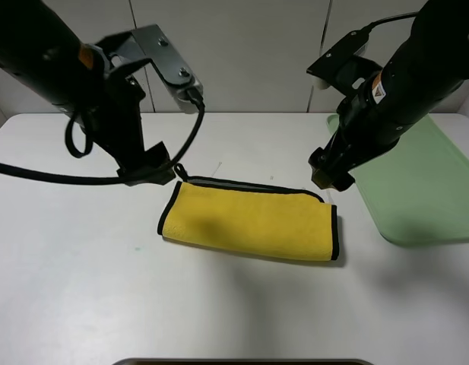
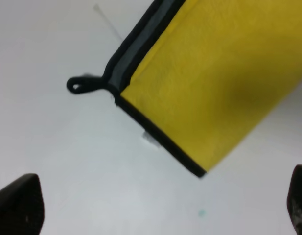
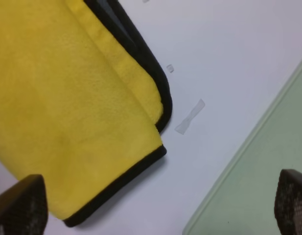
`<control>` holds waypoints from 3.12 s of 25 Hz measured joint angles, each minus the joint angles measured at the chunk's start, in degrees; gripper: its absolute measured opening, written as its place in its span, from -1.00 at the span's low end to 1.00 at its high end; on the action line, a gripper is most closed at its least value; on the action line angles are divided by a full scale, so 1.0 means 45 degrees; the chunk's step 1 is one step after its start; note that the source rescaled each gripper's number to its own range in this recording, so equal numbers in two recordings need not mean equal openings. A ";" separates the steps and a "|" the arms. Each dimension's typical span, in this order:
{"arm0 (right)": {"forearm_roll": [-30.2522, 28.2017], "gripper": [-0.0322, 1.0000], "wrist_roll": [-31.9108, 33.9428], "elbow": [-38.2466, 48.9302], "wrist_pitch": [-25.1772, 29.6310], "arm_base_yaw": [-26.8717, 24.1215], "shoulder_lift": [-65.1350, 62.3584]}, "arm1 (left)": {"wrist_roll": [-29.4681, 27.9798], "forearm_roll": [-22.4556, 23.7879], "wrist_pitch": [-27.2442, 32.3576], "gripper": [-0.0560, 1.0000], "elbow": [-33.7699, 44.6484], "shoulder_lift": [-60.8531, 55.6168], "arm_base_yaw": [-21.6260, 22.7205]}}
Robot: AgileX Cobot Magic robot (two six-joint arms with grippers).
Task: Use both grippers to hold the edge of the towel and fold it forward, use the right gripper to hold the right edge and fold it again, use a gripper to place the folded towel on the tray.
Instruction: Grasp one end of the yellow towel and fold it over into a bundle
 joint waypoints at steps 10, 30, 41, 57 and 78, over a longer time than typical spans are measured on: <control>0.0333 1.00 0.0023 0.0000 0.0867 0.0000 -0.0565 | -0.2074 0.0000 0.1691 1.00 0.0000 -0.3913 0.0000; 0.0793 1.00 0.0047 0.0000 0.1302 0.0000 -0.0565 | -0.4879 0.0000 0.4581 1.00 0.1574 -1.1426 0.0000; 0.1109 1.00 0.0047 0.0000 0.1050 0.0000 -0.0565 | -0.7366 0.0954 0.4796 1.00 0.5403 -1.6770 0.0000; 0.1344 1.00 0.0047 0.0000 0.0745 0.0000 -0.0565 | -0.7619 0.0646 0.5238 1.00 0.6964 -1.8282 0.0000; 0.2452 1.00 0.2959 0.0000 0.0675 0.0000 -0.0565 | -0.7732 0.0604 0.5238 1.00 0.6964 -1.8282 0.4298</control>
